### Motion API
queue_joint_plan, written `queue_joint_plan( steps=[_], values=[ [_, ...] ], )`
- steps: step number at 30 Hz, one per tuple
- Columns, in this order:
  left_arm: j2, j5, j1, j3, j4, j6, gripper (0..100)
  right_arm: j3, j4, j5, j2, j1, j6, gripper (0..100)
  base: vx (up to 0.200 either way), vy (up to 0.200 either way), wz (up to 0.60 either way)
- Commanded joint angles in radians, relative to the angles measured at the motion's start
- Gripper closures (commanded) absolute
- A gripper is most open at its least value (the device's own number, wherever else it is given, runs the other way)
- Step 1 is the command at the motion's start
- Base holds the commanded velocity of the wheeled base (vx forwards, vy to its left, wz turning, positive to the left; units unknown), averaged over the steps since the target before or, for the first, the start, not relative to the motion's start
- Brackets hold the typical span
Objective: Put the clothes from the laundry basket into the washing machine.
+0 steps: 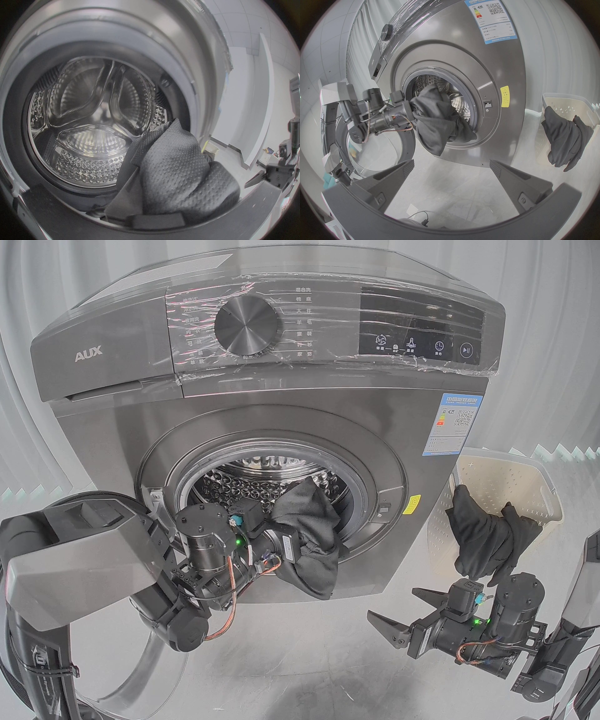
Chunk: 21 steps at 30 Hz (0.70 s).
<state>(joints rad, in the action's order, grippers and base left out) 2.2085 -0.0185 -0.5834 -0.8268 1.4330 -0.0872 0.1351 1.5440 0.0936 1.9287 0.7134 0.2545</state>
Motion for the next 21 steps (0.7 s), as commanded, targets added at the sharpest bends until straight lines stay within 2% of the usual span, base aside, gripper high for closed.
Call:
queue_joint_plan(
  steps=[1,9,21],
  values=[
    [0.076,-0.004,0.043,-0.091,-0.034,0.004,100,0.001,0.001,-0.002,-0.013,-0.005,0.0,0,0.0,0.0,0.0],
    [0.145,-0.032,0.08,-0.298,-0.155,0.007,100,0.001,0.001,-0.002,-0.008,-0.005,0.002,0,0.0,0.0,0.0],
    [0.286,-0.064,0.112,-0.54,-0.217,0.006,100,0.0,0.001,-0.003,-0.007,-0.008,0.002,0,0.0,0.0,0.0]
  ],
)
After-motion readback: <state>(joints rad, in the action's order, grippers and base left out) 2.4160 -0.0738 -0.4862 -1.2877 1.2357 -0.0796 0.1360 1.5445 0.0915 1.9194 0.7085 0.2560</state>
